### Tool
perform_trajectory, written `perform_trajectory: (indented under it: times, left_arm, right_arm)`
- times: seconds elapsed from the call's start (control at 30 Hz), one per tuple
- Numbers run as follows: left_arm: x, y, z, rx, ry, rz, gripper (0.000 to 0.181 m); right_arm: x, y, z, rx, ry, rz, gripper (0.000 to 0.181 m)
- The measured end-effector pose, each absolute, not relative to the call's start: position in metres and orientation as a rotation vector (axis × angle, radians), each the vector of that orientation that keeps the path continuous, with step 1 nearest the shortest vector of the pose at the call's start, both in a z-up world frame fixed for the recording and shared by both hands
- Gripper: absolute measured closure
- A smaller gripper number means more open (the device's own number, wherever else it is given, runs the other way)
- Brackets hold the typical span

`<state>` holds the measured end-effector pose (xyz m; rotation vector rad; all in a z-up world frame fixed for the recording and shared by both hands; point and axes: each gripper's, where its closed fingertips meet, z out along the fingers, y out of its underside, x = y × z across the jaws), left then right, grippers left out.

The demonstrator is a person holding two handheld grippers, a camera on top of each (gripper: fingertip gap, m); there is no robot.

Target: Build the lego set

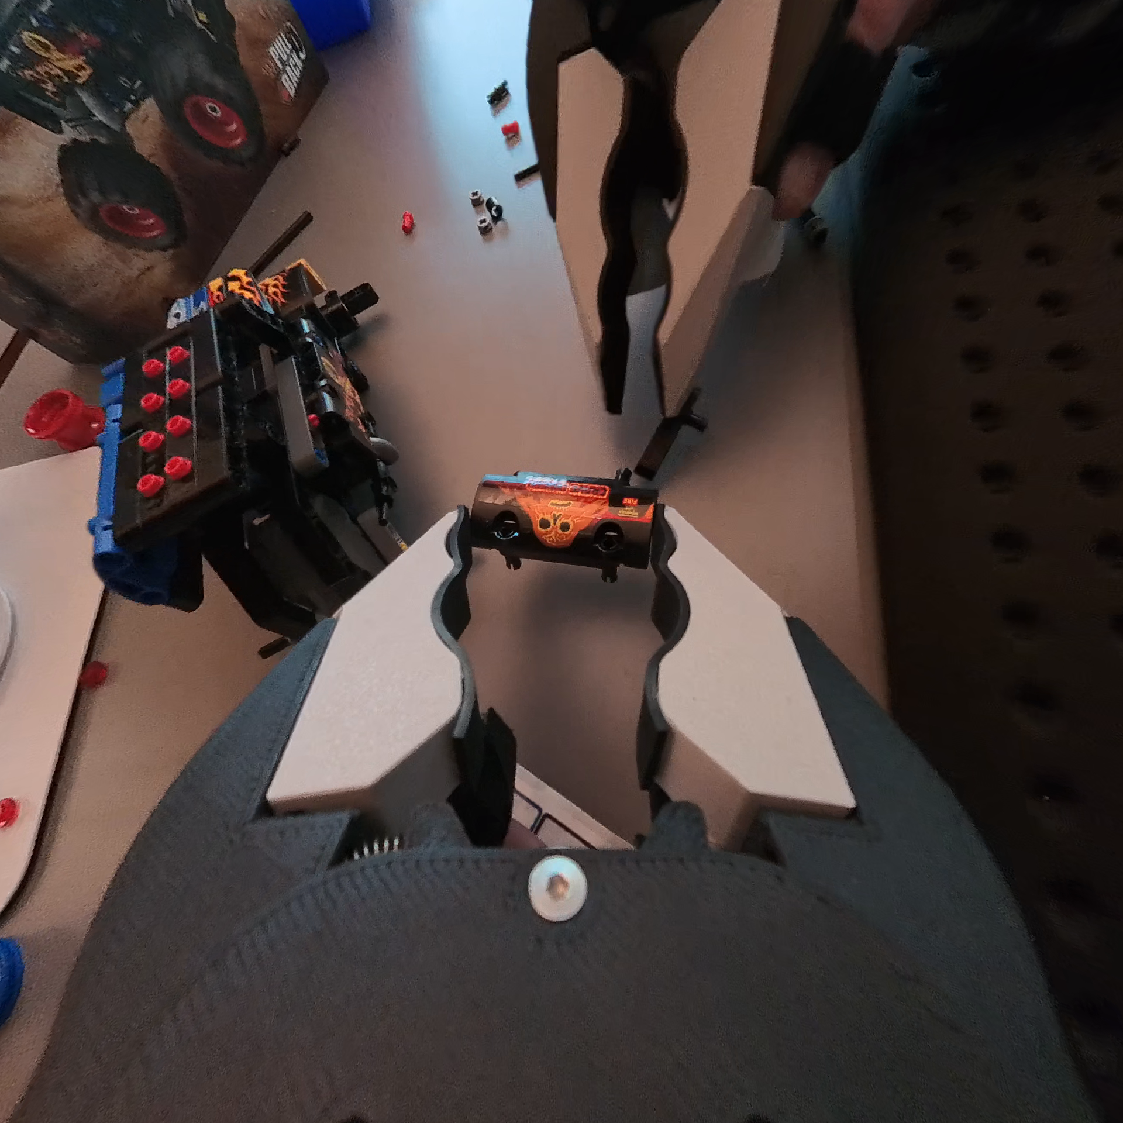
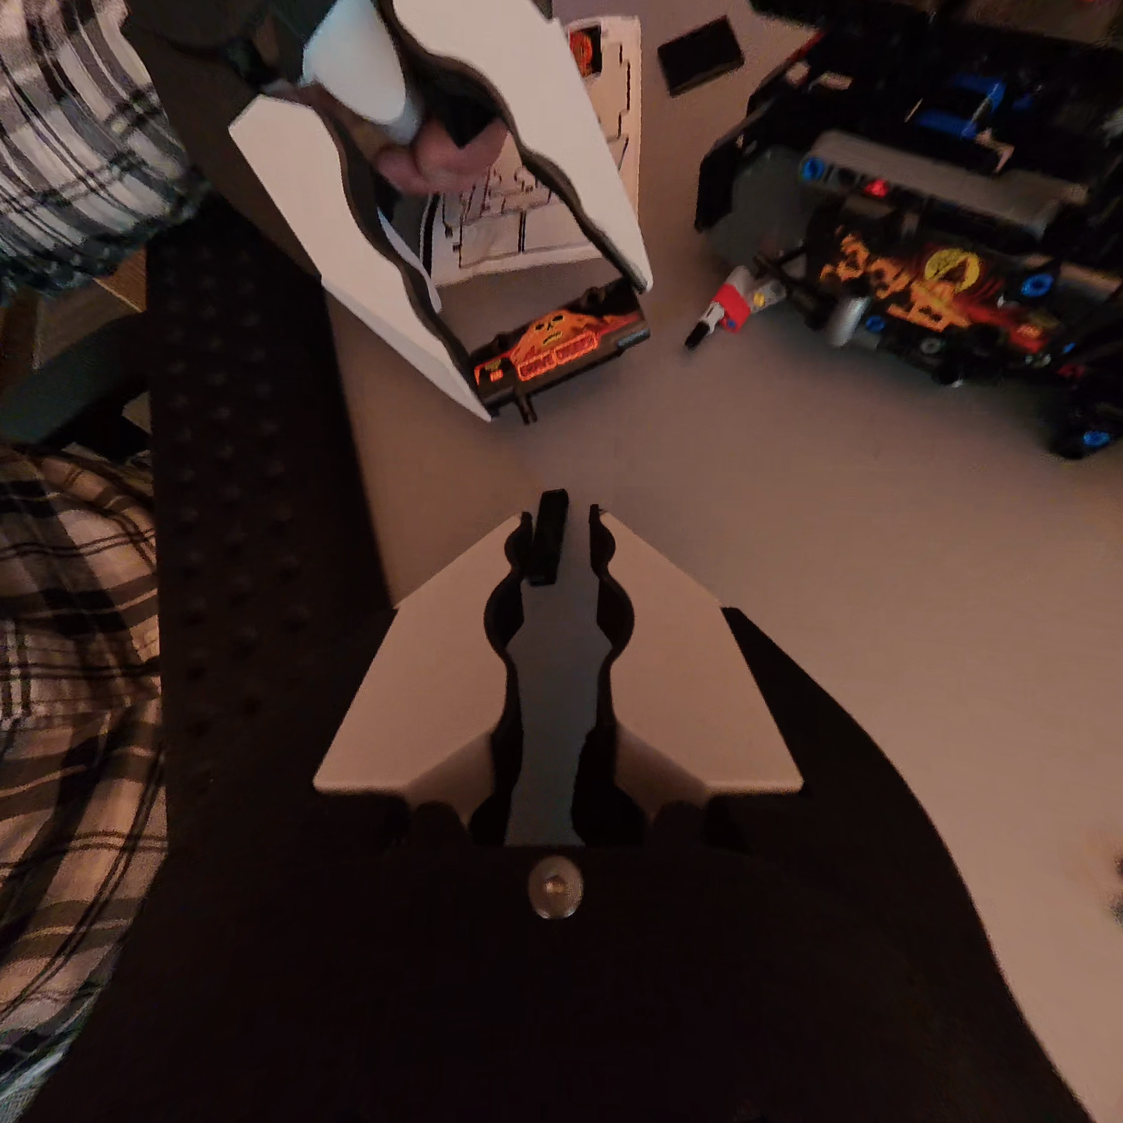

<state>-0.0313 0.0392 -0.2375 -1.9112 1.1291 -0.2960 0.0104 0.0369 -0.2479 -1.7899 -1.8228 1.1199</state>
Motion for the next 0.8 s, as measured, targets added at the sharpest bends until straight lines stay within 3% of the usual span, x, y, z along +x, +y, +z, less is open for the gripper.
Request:
perform_trajectory:
  times: [0.13,0.47,0.63,0.8]
  left_arm:
    - [-0.030,0.035,-0.248,-1.941,1.175,-0.295,0.123]
    - [-0.026,0.024,-0.264,-1.983,1.257,-0.301,0.122]
    - [-0.029,0.023,-0.259,-1.987,1.235,-0.332,0.105]
    - [-0.026,0.024,-0.247,-1.930,1.257,-0.292,0.115]
  right_arm:
    - [0.025,0.035,-0.255,-1.813,-1.859,0.998,0.154]
    - [0.012,0.033,-0.265,-1.775,-1.933,0.886,0.167]
    - [0.009,0.034,-0.251,-1.734,-1.886,0.958,0.167]
    - [0.010,0.039,-0.251,-1.776,-1.826,0.972,0.167]
